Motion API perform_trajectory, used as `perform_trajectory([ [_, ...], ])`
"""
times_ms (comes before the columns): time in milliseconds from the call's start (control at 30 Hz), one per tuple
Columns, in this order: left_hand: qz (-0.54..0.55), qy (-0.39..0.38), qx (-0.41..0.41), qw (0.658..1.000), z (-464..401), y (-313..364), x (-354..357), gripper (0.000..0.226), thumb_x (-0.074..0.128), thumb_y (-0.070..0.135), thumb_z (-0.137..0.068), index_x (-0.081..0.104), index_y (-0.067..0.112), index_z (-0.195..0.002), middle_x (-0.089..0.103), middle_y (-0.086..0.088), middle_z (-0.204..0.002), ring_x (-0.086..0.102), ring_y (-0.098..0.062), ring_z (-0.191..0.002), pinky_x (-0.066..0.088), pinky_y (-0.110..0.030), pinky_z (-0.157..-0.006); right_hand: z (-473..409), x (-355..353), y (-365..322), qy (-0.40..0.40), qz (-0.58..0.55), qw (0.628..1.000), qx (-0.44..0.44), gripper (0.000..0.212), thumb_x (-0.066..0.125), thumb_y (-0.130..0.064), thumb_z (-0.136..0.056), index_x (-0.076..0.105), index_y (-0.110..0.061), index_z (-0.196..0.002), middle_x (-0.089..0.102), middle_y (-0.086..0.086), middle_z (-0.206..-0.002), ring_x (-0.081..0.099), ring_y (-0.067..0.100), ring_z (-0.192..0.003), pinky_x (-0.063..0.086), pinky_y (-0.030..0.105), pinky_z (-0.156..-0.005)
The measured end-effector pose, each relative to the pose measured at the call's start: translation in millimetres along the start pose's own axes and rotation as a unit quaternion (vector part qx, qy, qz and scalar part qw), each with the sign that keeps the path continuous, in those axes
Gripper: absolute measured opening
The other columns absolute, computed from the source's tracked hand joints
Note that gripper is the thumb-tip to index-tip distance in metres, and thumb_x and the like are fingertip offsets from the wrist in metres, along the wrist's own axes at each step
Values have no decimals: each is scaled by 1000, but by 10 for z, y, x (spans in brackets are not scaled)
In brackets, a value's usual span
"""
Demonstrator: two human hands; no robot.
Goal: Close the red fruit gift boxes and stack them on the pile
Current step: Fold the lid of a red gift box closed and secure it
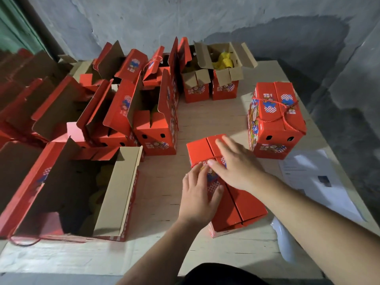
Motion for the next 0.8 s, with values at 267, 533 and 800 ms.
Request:
perform_trajectory([
  [267,-49,-13,1,999,-21,-14,125,72,50,52,-100,36,11,-159,37,-5,-161,27,-22,-151,17,-37,-124,-188,575,74,-53,39,998,-2,99,0,-83,-87,11,-25,-166,-4,-6,-174,-11,14,-159,-7,36,-128],
  [533,15,39,-15,999,141,9,59,59,59,41,-102,44,17,-153,37,-1,-159,26,-18,-152,19,-37,-124,289,303,162,58,-62,996,-26,69,56,-42,-103,34,-10,-160,23,12,-170,22,33,-157,23,50,-125],
  [800,4,-43,-67,997,266,24,192,60,53,51,-98,36,45,-155,-1,18,-172,30,-25,-152,43,-43,-114,971,544,361,55,-126,988,65,68,53,-47,-100,31,-25,-161,32,4,-163,56,32,-132,55,49,-93],
])
Point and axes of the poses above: each hand's wrist, its own z-axis away from the middle knuckle, its own x-axis out of the palm, y = z × x, the point moved 4 cm from there along -z, towards the middle knuckle
